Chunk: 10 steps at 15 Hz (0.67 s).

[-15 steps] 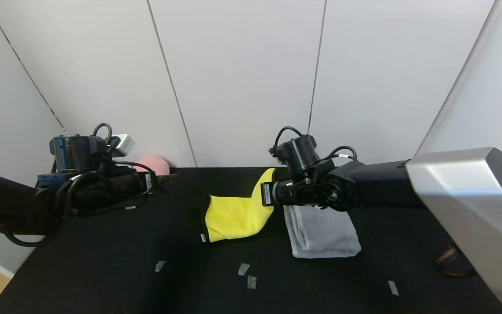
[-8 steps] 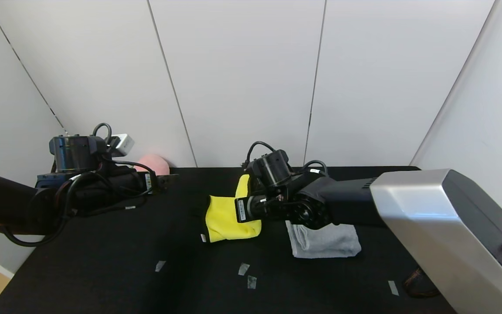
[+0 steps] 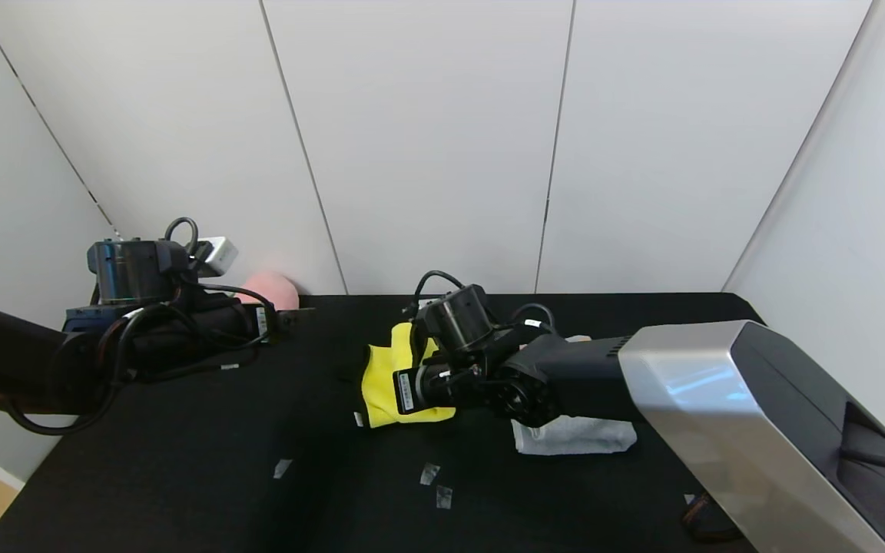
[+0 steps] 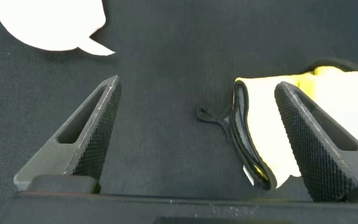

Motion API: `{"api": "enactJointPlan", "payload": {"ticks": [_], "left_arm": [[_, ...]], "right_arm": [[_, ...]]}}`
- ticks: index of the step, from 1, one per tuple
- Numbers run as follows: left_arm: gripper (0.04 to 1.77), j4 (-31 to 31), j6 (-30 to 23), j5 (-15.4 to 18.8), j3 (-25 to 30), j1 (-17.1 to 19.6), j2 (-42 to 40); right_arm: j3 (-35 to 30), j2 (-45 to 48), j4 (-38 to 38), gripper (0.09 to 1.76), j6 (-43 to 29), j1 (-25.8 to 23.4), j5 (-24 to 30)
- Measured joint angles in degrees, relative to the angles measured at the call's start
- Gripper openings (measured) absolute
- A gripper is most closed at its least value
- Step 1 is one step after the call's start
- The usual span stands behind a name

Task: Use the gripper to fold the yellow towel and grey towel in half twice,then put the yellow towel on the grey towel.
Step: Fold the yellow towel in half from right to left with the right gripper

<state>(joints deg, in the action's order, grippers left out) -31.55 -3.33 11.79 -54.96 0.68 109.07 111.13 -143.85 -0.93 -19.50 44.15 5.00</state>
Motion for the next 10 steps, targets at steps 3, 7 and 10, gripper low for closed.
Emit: {"api": "enactJointPlan", "payload": {"ticks": [3,7,10], "left_arm": [[1.72,0.0,0.1,0.0,0.2,-0.1,0.0],[1.72,0.0,0.2,0.0,0.3,-0.2,0.1],[1.72,-0.1,0.2,0.0,0.3,-0.1,0.1]], "right_arm": [[0.1,-0.6,1.2,0.35,0.0,0.3,0.1],[0.1,-1.9,4.5,0.90,0.0,1.0,0.5],[0.1,-3.0,7.5,1.16,-0.1,1.9,0.5]]}}
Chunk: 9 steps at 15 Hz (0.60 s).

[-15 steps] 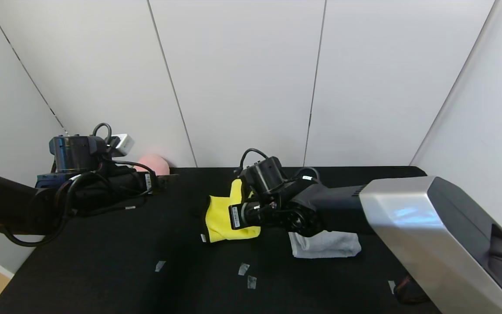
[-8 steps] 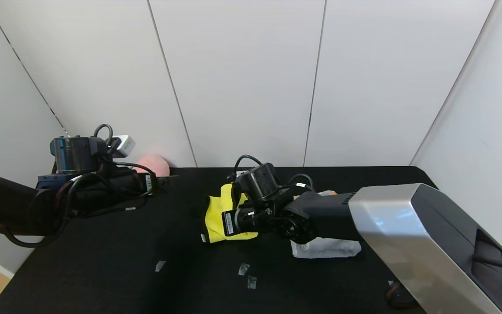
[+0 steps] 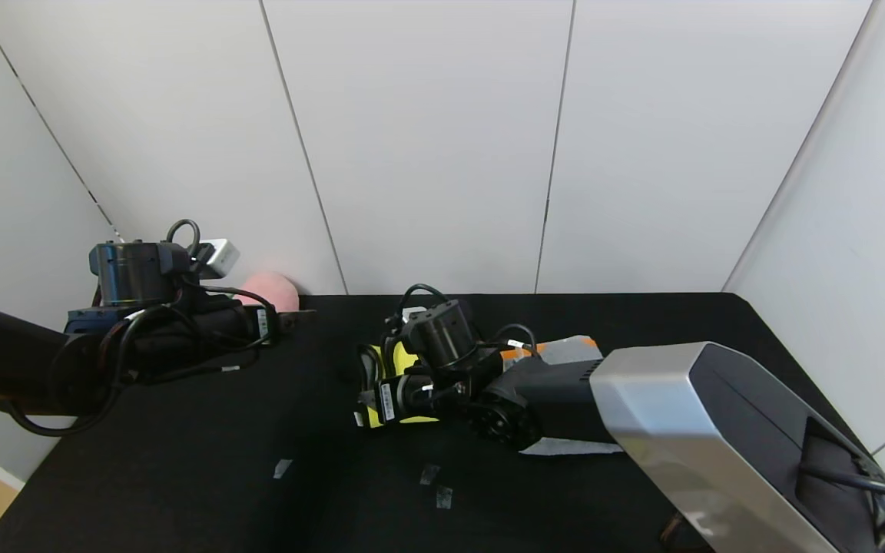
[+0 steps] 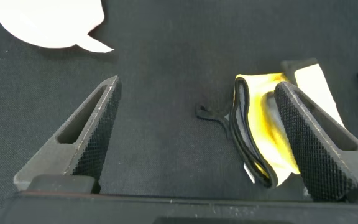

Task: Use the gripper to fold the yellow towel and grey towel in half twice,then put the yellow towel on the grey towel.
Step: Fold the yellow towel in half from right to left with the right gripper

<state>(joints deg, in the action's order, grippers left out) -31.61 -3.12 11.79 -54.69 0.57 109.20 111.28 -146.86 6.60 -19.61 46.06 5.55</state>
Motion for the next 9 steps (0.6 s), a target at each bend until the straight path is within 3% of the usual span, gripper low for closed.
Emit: {"api": "enactJointPlan", "payload": {"ticks": [4,9], "left_arm": [[1.72,0.0,0.0,0.0,0.0,0.0,0.0],[1.72,0.0,0.0,0.0,0.0,0.0,-0.1]], "right_arm": [[0.0,-0.9,0.4,1.38,0.0,1.8,0.0],[0.0,-1.6,0.3,1.53,0.1,2.9,0.0]]}}
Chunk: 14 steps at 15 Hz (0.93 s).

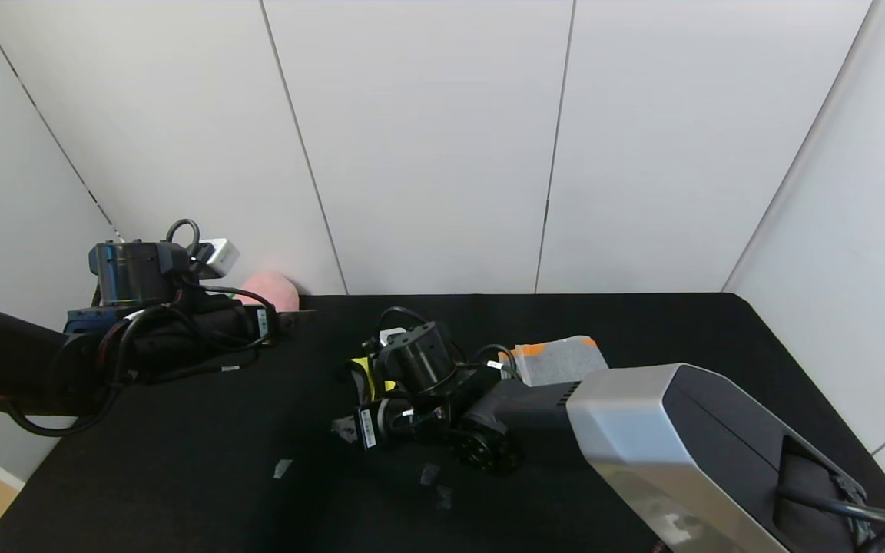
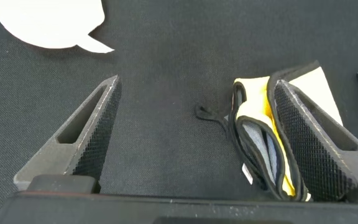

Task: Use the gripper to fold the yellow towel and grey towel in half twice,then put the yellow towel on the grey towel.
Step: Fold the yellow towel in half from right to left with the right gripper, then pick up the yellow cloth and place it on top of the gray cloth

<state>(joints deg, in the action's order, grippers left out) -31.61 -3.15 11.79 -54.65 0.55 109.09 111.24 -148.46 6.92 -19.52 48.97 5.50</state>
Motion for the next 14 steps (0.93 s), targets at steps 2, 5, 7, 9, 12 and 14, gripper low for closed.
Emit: {"api": "enactJointPlan", "payload": {"ticks": [2,5,7,9,12,14], "left_arm": [[1.72,0.0,0.0,0.0,0.0,0.0,0.0],[1.72,0.0,-0.1,-0.1,0.0,-0.3,-0.1],[1.72,-0.1,-0.1,-0.2,0.5,-1.0,-0.2],[1.72,-0.1,-0.2,-0.2,1.0,-2.0,-0.4],[1.72,0.0,-0.6,-0.3,2.1,-4.4,-0.3],[1.72,2.2,-1.7,-0.2,2.2,-5.8,0.7]], "right_arm": [[0.0,0.4,0.0,1.57,0.0,-0.2,0.0],[-0.2,2.5,-0.8,1.62,-0.2,-1.2,-0.1],[-1.0,4.8,-1.0,1.64,-0.2,-2.2,-0.3],[-2.5,7.6,-1.7,1.65,-0.2,-3.5,-0.4],[-3.5,10.8,-6.0,1.67,0.0,-6.4,-0.6],[-3.7,11.5,-7.4,1.68,-0.1,-7.9,-0.8]]}}
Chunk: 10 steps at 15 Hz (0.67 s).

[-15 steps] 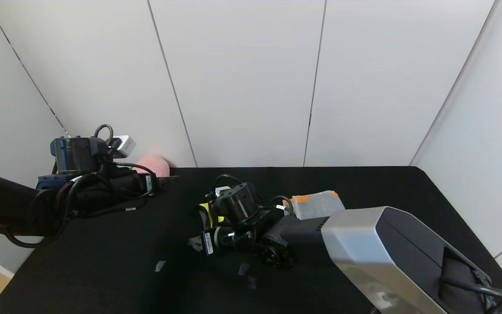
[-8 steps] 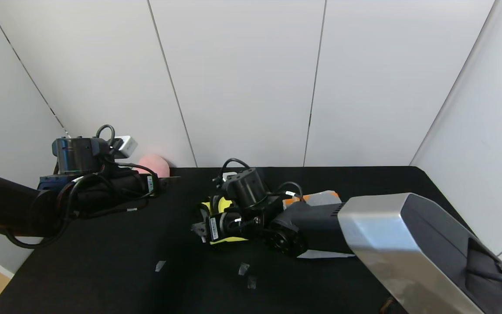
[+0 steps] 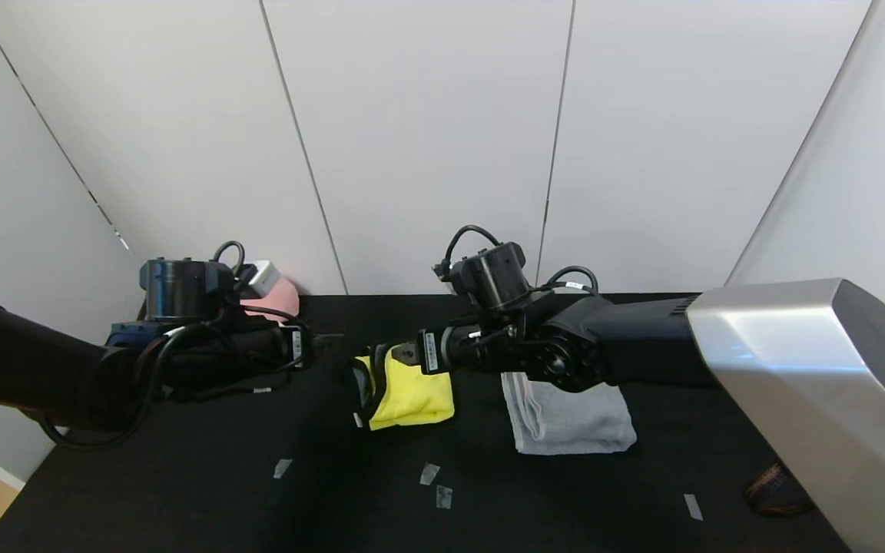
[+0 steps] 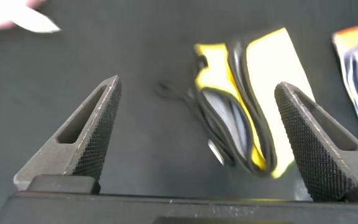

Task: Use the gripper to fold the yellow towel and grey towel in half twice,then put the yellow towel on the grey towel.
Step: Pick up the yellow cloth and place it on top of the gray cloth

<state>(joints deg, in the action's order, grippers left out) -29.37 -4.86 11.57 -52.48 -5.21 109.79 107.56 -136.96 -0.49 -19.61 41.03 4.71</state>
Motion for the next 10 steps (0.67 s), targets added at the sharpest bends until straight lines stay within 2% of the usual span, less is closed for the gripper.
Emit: {"api": "enactJointPlan", "payload": {"ticks": [3,7,10], "left_arm": [[1.72,1.0,-1.8,0.0,-0.6,-1.2,1.4],[1.72,2.4,-9.3,1.0,-2.0,-4.3,6.4],[1.72,2.4,-9.8,1.3,-1.8,-6.3,8.7]], "right_arm": [[-0.1,0.0,-0.2,1.69,-0.1,-0.8,0.0],[1.8,-3.1,0.2,1.70,-0.1,-1.6,0.0],[3.0,-5.7,1.0,1.70,-0.2,-2.3,0.1]]}}
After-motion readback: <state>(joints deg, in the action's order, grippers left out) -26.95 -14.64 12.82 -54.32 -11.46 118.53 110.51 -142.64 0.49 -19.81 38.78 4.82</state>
